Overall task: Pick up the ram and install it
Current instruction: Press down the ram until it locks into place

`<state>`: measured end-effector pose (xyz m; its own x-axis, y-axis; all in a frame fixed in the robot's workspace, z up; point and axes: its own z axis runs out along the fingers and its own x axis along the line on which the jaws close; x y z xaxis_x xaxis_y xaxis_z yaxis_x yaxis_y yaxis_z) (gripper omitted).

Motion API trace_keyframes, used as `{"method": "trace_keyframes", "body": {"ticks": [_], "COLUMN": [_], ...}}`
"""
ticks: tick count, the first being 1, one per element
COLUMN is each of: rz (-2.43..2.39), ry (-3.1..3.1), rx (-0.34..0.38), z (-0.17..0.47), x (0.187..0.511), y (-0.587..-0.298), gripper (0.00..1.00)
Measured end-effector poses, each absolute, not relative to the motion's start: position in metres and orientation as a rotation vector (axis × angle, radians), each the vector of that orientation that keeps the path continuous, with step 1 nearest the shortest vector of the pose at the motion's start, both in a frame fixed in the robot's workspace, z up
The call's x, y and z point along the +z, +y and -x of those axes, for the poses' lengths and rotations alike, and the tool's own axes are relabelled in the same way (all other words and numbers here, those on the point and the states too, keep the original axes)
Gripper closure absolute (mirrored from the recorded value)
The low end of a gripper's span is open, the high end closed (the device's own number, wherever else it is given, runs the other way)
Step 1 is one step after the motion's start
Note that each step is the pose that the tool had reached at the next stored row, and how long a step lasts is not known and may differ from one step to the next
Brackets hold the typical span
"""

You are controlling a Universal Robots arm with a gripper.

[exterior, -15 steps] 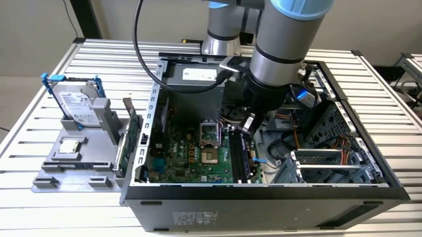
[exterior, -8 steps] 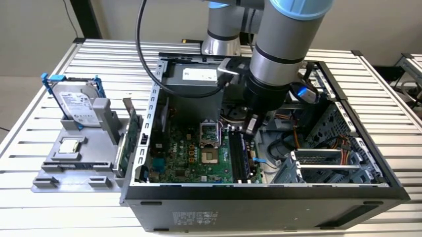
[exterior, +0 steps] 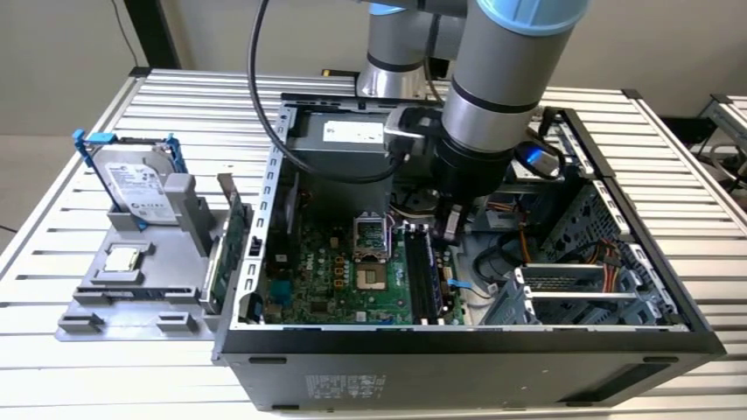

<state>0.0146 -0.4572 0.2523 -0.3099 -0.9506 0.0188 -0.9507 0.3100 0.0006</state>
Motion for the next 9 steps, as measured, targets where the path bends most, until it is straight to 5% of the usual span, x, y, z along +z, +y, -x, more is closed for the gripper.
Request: {"method": "trace_keyframes", "body": {"ticks": [9], "rz": [-2.039], "ry": [-2.373], "rx": [0.021], "z": [-0.0147], "x": [0.2522], "y": [-0.4572], "gripper": [1.0]}}
